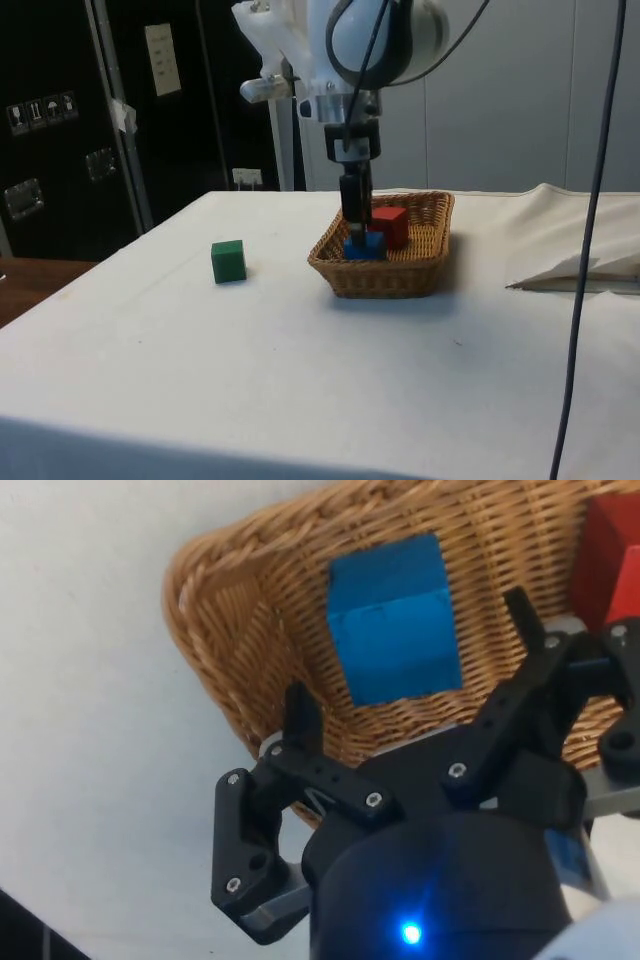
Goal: Pick up exactly two blocks and place them into the basket.
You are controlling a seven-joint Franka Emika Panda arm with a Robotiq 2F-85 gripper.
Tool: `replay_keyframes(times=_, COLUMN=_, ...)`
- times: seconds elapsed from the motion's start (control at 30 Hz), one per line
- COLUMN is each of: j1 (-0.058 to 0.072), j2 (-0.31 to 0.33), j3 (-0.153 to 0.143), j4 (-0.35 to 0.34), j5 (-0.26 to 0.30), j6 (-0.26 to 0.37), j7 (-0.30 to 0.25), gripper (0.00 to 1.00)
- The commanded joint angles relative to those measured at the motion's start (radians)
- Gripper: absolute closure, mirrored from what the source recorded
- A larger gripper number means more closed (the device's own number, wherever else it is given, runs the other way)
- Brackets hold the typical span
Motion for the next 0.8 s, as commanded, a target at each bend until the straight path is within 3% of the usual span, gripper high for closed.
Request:
replay_keyframes(times=0.0, j1=0.005, j2=-0.023, j3=0.003, j4=-0.001, j5=0.0, j6=-0.008, j7=0.009, gripper=0.0)
replay_keyframes(times=0.07, j1=0.002, j2=-0.011, j3=0.004, j4=0.002, j5=0.0, j6=-0.002, j7=0.004, gripper=0.0)
replay_keyframes(times=0.1, j1=0.009, j2=-0.036, j3=0.007, j4=-0.001, j5=-0.007, j6=-0.013, j7=0.021, gripper=0.0)
replay_keyframes(times=0.3, j1=0.014, j2=-0.082, j3=0.035, j4=0.009, j5=-0.021, j6=-0.042, j7=0.061, gripper=0.0)
replay_keyframes(times=0.37, j1=0.008, j2=-0.09, j3=0.043, j4=0.004, j5=-0.006, j6=-0.038, j7=0.046, gripper=0.0)
replay_keyframes(times=0.4, j1=0.014, j2=-0.091, j3=0.048, j4=0.014, j5=-0.024, j6=-0.048, j7=0.074, gripper=0.0)
replay_keyframes(times=0.63, j1=0.015, j2=-0.114, j3=0.1, j4=0.054, j5=-0.034, j6=-0.079, j7=0.126, gripper=0.0)
replay_keyframes(times=0.67, j1=0.01, j2=-0.116, j3=0.104, j4=0.05, j5=-0.011, j6=-0.075, j7=0.103, gripper=0.0)
replay_keyframes(times=0.7, j1=0.015, j2=-0.117, j3=0.113, j4=0.066, j5=-0.038, j6=-0.084, j7=0.141, gripper=0.0)
replay_keyframes(times=0.77, j1=0.014, j2=-0.118, j3=0.124, j4=0.075, j5=-0.042, j6=-0.087, j7=0.154, gripper=0.0)
